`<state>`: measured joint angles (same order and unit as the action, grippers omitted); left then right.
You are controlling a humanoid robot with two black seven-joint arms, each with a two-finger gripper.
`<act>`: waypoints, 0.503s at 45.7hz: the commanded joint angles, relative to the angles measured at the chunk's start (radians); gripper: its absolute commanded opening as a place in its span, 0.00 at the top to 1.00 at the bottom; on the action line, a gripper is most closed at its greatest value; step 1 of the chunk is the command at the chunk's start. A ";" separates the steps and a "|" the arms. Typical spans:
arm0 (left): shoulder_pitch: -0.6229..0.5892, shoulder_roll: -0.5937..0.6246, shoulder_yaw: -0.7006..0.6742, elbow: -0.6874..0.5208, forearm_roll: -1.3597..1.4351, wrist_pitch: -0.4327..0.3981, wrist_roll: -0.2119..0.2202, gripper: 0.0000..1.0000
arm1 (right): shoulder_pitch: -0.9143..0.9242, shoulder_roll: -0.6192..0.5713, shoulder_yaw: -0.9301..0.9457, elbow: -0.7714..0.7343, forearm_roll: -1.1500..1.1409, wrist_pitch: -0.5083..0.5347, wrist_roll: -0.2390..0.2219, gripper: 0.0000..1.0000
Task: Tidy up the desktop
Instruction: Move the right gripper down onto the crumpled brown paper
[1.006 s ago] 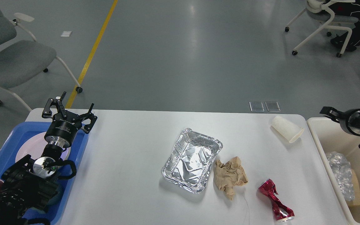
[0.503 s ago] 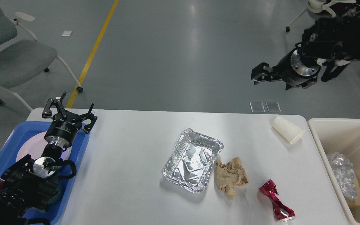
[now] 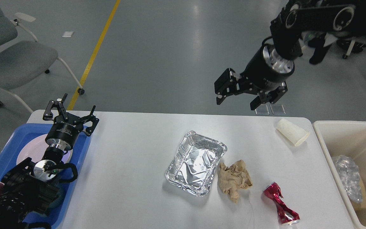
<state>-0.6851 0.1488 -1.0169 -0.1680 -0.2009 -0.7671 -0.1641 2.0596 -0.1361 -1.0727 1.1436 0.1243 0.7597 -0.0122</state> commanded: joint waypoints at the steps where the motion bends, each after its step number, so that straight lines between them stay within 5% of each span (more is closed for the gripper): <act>1: -0.001 0.000 0.000 0.001 0.000 0.000 0.000 0.04 | -0.150 0.001 0.016 -0.001 -0.003 -0.075 -0.003 0.00; 23: 0.001 0.000 0.000 0.001 0.000 0.000 0.000 0.04 | -0.550 0.058 0.011 -0.180 -0.009 -0.177 -0.005 0.00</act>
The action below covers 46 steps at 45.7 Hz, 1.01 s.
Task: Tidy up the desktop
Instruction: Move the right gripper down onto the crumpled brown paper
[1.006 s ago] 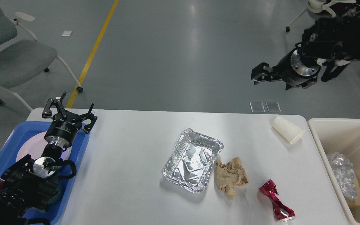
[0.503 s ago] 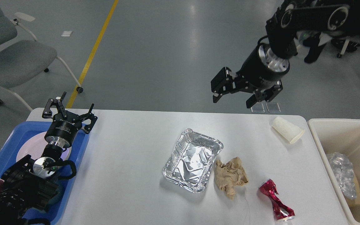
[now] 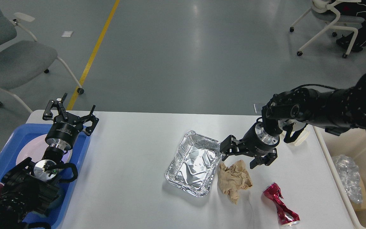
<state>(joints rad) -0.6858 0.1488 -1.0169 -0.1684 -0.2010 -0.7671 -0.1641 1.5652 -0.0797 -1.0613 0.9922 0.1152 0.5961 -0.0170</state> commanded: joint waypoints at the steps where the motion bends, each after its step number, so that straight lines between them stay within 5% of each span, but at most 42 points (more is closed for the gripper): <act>1: 0.000 0.000 0.001 0.001 0.000 0.000 0.000 0.04 | -0.066 0.001 0.000 -0.036 0.000 -0.018 0.000 0.00; 46: 0.000 0.000 0.000 0.000 0.000 0.000 0.000 0.04 | -0.241 0.011 0.037 -0.121 0.008 -0.127 0.000 0.01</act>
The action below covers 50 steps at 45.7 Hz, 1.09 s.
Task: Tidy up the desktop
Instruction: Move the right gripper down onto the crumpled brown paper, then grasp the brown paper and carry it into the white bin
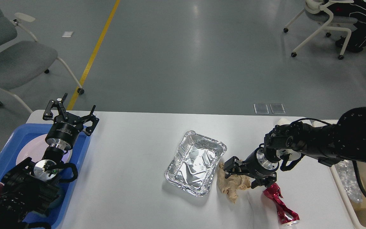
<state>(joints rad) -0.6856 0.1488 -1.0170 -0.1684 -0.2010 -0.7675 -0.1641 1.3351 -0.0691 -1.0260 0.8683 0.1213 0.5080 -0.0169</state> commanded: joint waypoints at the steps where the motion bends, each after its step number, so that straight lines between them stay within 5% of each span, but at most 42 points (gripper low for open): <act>1: 0.000 0.000 0.000 0.000 0.000 0.001 0.000 0.04 | -0.016 0.000 0.001 0.004 0.001 -0.049 0.000 0.03; 3: 0.000 0.000 0.000 0.000 0.000 0.001 0.000 0.04 | -0.020 0.000 0.001 0.006 0.001 -0.066 0.000 0.14; 6: 0.000 0.000 0.000 0.001 0.000 0.001 0.000 0.04 | -0.020 0.005 0.001 0.017 0.000 -0.065 -0.001 0.44; 7: 0.000 0.000 0.000 0.000 0.000 0.001 0.000 0.04 | -0.019 0.008 0.001 0.018 0.000 -0.062 -0.001 0.56; 8: 0.000 0.000 0.000 0.001 0.000 0.001 0.000 0.04 | -0.019 0.009 -0.002 0.024 0.000 -0.054 -0.012 0.86; 9: 0.000 0.000 0.000 0.001 0.000 0.001 0.000 0.04 | -0.017 0.009 -0.002 0.026 0.000 -0.049 -0.020 0.98; 29: 0.000 0.000 0.000 0.000 0.000 0.001 0.000 0.04 | 0.091 -0.090 -0.012 0.040 0.001 -0.029 -0.048 1.00; 50: 0.000 0.000 0.000 0.000 0.000 0.001 0.000 0.04 | 0.530 -0.360 -0.006 0.158 0.001 0.144 -0.046 1.00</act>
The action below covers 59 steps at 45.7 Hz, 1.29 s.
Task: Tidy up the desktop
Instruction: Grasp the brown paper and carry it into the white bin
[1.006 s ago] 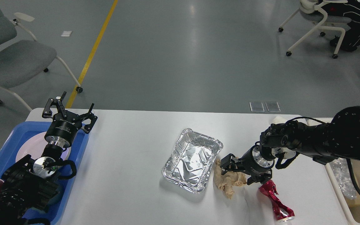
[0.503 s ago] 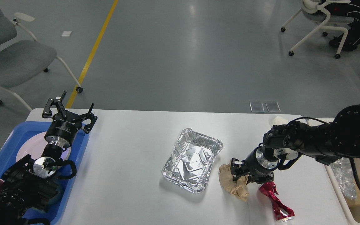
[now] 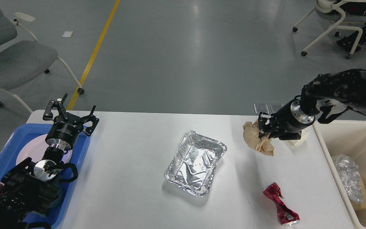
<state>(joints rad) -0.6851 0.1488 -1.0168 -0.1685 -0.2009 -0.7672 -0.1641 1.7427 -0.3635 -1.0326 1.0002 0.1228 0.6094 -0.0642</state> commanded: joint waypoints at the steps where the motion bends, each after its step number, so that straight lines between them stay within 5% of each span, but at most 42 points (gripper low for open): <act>1: 0.001 0.000 0.000 0.000 0.000 0.000 0.000 0.04 | 0.148 -0.080 0.000 0.026 0.000 0.055 0.001 1.00; 10: -0.001 0.000 0.000 0.000 0.000 0.000 0.000 0.04 | 0.311 -0.146 -0.007 0.014 -0.002 0.122 0.001 1.00; 21: -0.001 0.000 0.000 0.000 0.000 0.000 0.000 0.04 | 0.313 -0.192 -0.046 -0.024 -0.014 0.083 0.000 1.00; 31: -0.001 0.000 0.000 0.000 0.000 -0.001 0.000 0.04 | -0.053 -0.238 -0.086 -0.152 0.001 -0.285 0.000 1.00; 52: 0.001 0.000 0.000 0.000 0.000 0.000 0.000 0.04 | -0.633 -0.295 0.071 -0.350 0.001 -0.527 0.000 1.00; 53: -0.001 0.000 0.000 0.001 0.000 0.000 0.000 0.04 | -0.655 -0.293 0.080 -0.363 0.001 -0.527 0.000 0.98; 54: -0.001 0.000 0.000 0.000 0.000 0.000 0.000 0.04 | -0.676 -0.291 0.088 -0.380 0.001 -0.528 0.000 0.84; 58: -0.001 0.000 0.000 0.000 0.000 0.000 0.000 0.04 | -0.742 -0.282 0.120 -0.463 0.000 -0.546 0.001 0.02; 59: -0.001 0.000 0.000 0.000 0.000 0.000 0.000 0.04 | -0.755 -0.278 0.132 -0.481 0.001 -0.556 0.001 0.00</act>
<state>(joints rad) -0.6857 0.1487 -1.0163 -0.1682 -0.2010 -0.7674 -0.1641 1.0690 -0.6534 -0.9469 0.6134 0.1241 0.0812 -0.0638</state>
